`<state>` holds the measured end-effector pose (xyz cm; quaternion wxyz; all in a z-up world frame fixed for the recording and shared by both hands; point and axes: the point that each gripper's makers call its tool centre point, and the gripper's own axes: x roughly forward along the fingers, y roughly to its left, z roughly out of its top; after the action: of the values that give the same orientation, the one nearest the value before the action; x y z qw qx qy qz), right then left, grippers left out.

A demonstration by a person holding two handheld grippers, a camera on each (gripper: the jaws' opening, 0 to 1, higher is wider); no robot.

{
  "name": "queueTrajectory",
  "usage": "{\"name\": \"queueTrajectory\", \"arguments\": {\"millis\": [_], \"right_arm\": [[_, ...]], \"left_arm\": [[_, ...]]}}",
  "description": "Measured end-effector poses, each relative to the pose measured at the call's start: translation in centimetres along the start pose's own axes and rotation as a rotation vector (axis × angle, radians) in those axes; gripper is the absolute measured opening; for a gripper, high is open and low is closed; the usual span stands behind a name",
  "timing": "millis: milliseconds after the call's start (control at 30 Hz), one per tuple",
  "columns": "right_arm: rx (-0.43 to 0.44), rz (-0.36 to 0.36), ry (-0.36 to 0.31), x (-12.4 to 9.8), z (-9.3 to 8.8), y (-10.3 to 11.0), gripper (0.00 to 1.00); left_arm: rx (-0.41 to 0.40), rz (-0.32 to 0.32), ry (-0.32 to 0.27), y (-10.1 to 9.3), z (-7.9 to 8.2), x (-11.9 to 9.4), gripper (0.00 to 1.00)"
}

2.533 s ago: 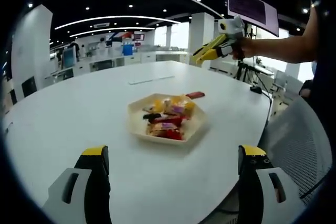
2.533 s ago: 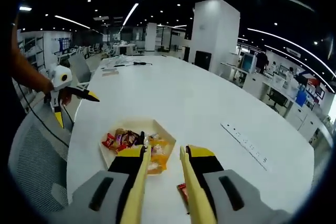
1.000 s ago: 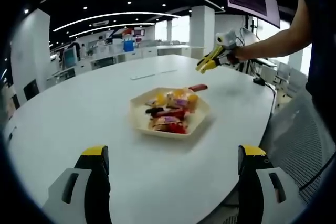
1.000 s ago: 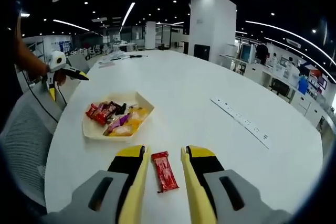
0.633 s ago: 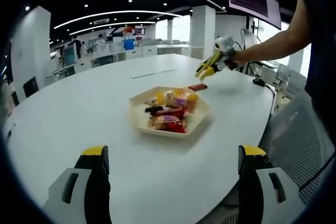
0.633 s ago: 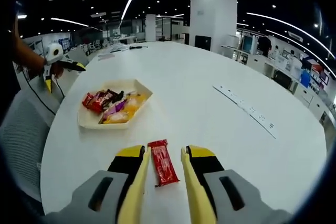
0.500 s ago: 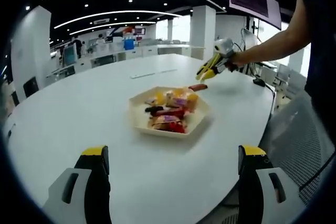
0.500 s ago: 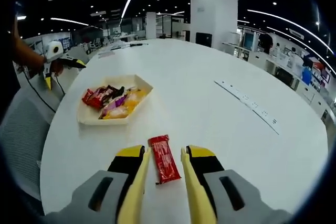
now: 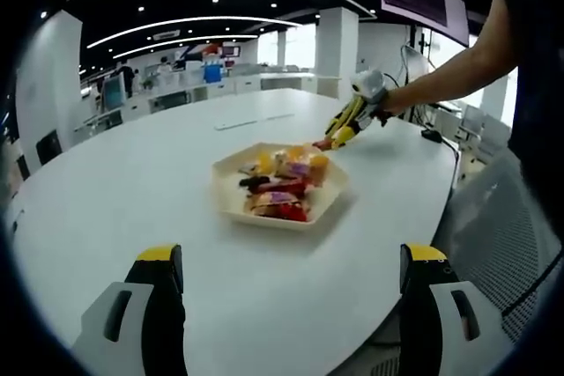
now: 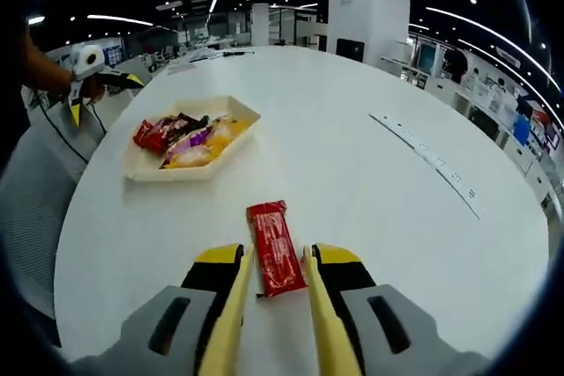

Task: Place the target food into the container with the food tongs after gripping and lifting it, then release it inside without dropping or visibly crushing the food.

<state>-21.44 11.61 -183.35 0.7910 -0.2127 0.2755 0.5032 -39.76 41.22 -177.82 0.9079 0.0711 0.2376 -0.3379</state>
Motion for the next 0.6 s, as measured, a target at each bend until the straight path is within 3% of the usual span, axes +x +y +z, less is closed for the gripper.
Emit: {"name": "queueTrajectory", "arguments": {"millis": [233, 600], "right_arm": [[0.014, -0.033, 0.107, 0.09, 0.10, -0.16, 0.21], [0.063, -0.052, 0.124, 0.01, -0.21, -0.28, 0.20]], "left_arm": [[0.001, -0.003, 0.000, -0.08, 0.03, -0.01, 0.99], [0.001, 0.005, -0.007, 0.12, 0.12, -0.09, 0.99]]}}
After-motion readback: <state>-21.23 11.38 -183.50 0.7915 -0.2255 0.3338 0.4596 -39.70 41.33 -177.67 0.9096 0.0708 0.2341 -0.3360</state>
